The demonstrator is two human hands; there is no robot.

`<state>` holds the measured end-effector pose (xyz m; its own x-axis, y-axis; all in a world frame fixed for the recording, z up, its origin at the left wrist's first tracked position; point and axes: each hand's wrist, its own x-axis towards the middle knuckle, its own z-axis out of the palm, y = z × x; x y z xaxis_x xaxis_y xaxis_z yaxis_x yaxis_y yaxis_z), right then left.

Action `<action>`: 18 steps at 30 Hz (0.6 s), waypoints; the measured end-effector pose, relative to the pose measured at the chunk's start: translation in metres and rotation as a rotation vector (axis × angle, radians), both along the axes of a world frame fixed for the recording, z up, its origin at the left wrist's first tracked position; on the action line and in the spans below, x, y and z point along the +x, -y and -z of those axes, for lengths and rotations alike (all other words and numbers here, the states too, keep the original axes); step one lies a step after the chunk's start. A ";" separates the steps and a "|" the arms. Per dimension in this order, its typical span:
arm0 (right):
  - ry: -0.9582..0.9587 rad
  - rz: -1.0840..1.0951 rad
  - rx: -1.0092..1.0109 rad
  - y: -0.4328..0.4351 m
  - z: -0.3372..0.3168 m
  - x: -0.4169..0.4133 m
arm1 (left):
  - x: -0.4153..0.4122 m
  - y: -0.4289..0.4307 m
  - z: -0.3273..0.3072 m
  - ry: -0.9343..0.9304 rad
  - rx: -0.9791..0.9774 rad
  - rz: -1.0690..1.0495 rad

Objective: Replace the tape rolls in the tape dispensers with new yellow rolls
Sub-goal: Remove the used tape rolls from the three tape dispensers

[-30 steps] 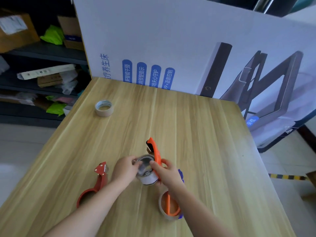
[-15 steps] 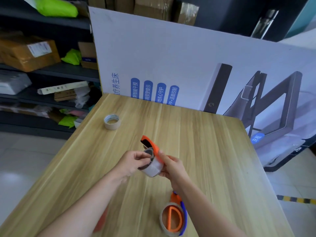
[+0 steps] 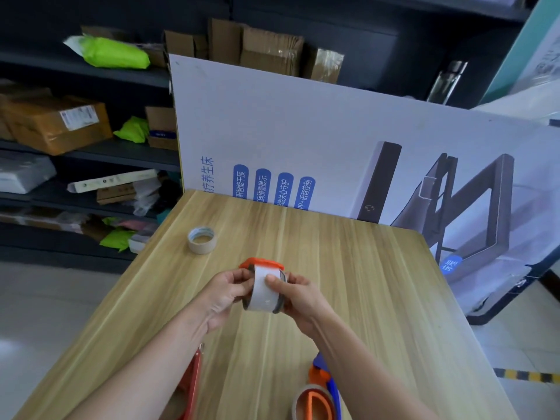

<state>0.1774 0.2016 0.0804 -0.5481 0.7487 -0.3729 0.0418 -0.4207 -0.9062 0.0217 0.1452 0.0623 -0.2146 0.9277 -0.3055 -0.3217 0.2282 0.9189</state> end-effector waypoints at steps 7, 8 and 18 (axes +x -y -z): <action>0.060 0.075 0.060 -0.007 -0.006 -0.018 | -0.002 -0.002 0.000 -0.019 0.020 -0.023; 0.076 0.093 0.068 -0.008 -0.005 -0.020 | -0.003 -0.003 0.001 -0.012 0.020 -0.062; 0.215 0.146 0.130 -0.021 0.005 -0.027 | 0.007 -0.013 0.003 -0.293 0.088 -0.213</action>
